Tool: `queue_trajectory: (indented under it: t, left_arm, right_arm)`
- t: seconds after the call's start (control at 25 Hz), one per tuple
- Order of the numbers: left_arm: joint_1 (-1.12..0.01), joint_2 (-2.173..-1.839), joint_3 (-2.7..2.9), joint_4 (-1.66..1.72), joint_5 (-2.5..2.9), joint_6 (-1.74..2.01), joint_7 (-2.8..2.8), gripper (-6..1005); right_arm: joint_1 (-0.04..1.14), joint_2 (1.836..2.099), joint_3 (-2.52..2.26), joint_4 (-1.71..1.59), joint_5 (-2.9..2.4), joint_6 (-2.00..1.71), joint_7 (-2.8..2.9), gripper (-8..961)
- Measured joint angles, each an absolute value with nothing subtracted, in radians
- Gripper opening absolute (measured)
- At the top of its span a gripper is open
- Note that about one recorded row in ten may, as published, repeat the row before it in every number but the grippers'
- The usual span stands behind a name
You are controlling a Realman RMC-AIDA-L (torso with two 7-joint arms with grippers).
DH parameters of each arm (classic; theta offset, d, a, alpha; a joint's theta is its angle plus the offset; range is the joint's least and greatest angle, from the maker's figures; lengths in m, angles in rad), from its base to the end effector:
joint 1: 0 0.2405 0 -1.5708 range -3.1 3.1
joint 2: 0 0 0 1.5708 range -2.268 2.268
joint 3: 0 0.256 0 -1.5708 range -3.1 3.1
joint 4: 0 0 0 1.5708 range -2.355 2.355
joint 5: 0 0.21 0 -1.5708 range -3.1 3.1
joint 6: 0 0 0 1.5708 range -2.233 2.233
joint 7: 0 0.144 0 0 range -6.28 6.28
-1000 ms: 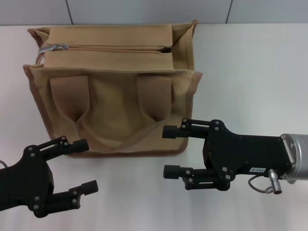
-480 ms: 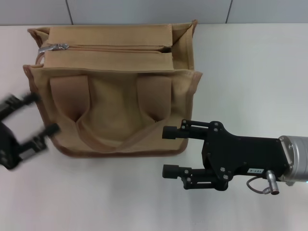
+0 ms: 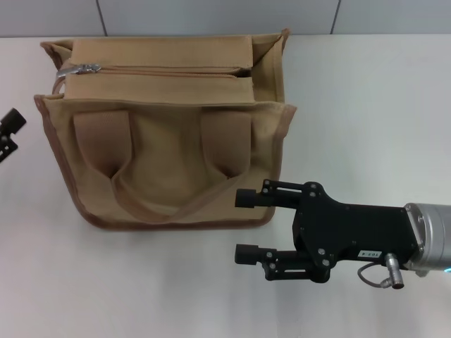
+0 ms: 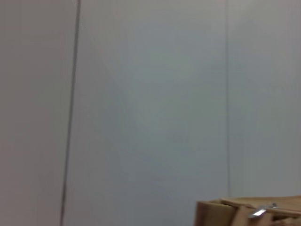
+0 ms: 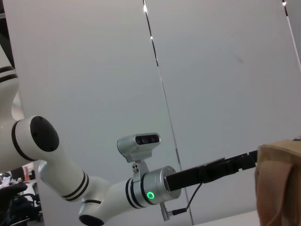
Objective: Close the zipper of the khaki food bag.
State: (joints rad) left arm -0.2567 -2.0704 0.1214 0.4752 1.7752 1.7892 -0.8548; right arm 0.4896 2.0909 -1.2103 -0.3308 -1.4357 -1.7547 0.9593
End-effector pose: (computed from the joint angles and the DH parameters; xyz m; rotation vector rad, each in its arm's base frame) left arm -0.3452 0.2389 0.0700 -1.9610 -0.4003 -1.0101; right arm 0.2213 0.2564 -0.0601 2.8361 -0.2903 -1.2819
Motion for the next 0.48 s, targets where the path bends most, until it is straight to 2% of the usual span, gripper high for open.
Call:
queue_trajectory:
  t: [0.48]
  left_arm:
    - [-0.325, -2.069, 0.251, 0.450, 1.768, 1.703, -0.855, 785]
  right_arm:
    - [0.491, 2.091, -1.204, -0.300, -1.432, -1.755, 0.929, 730]
